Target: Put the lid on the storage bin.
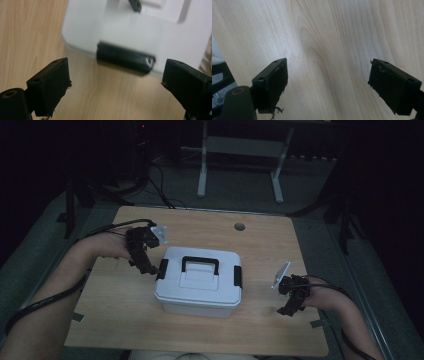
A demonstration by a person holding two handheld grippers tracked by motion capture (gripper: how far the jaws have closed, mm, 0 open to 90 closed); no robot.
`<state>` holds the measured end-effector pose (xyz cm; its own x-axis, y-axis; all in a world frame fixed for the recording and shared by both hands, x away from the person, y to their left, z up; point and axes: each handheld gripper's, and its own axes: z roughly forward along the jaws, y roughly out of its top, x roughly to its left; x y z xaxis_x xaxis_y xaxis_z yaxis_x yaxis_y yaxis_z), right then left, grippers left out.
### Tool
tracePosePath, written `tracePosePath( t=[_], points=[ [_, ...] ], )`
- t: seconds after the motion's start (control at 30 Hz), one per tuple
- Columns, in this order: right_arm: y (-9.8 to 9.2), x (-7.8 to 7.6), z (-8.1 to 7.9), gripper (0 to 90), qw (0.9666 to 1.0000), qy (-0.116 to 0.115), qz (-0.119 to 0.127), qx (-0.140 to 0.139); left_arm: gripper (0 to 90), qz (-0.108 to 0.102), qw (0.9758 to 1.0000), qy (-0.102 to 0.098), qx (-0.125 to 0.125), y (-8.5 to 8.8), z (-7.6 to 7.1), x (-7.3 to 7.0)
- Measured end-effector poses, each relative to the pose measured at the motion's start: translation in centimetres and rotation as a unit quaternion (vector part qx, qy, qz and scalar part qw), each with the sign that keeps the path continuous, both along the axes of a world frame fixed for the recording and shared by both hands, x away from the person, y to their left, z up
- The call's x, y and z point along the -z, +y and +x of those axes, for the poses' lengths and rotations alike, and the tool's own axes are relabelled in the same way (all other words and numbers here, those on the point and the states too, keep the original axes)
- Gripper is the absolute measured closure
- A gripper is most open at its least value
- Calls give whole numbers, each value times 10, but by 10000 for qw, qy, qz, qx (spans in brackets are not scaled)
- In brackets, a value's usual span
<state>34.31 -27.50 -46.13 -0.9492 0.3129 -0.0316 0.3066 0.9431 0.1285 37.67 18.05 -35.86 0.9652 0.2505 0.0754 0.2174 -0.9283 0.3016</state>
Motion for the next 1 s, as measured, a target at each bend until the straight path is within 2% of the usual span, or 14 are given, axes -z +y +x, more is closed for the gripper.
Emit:
tracePosePath(
  t=[0.03, 0.07, 0.13, 0.2, 0.23, 0.27, 0.5, 0.77, 1.0],
  points=[
    [0, 0, 0, 153, 10000, 0, 0, 0, 75, 0, 10000, 0, 0, 0, 0, 0],
    [0, -1, 0, 153, 10000, -5, 7, 2, 75, 28, 9999, 112, -91, 10, -3, 1],
    [1, -1, 0, 153, 10000, -17, 3, 7, 75, 45, 9999, 46, -123, 17, -6, 2],
    [1, -2, 0, 153, 10000, -32, -2, 4, 75, 44, 9997, 93, -201, 28, -10, 5],
    [1, -2, 0, 153, 10000, -32, -2, 4, 75, 44, 9997, 93, -201, 28, -10, 5],
    [1, -2, 0, 153, 10000, -39, -5, 5, 75, 67, 9995, 94, -294, 42, -14, 9],
    [0, 0, 0, 153, 10000, -31, -19, 47, 75, 140, 9983, 125, -553, 75, -24, 28],
    [2, 1, 0, 153, 10000, -14, -51, 45, 75, 321, 9967, 255, -701, 93, -29, 49],
    [0, 4, 0, 153, 9999, -116, 83, 81, 75, 140, 9963, 302, -794, 103, -33, 72]
  ],
)
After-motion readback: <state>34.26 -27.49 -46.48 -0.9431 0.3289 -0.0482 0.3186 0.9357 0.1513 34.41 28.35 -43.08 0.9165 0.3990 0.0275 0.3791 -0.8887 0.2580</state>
